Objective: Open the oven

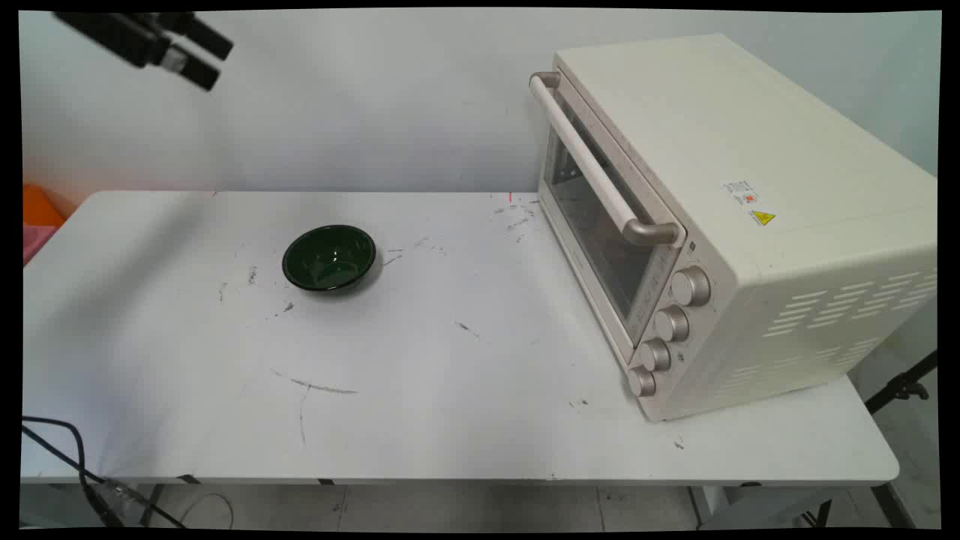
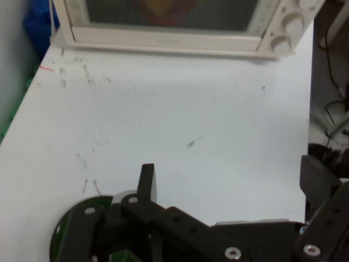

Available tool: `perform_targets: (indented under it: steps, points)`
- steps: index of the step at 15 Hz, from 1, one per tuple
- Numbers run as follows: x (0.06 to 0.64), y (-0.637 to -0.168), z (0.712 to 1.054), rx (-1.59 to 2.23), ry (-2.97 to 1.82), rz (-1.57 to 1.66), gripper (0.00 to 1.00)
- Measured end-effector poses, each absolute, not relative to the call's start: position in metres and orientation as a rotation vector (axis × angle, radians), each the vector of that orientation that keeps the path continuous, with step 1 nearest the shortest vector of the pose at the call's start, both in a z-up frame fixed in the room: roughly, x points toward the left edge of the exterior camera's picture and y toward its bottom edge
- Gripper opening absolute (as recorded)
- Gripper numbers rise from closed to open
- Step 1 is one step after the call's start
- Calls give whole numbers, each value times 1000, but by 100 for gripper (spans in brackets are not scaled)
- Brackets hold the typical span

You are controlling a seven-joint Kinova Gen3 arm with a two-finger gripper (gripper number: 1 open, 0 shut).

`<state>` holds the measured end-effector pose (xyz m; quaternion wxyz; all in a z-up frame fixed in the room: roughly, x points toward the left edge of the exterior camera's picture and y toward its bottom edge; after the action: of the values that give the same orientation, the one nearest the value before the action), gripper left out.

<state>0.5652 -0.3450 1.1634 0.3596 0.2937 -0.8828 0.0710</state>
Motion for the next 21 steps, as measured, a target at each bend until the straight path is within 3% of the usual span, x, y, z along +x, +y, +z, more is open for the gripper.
perform_targets:
  steps: [10,21]
  points:
    - [454,-402,1184,794,-2235,235,100]
    - [338,-457,1160,771,-2312,257,100]
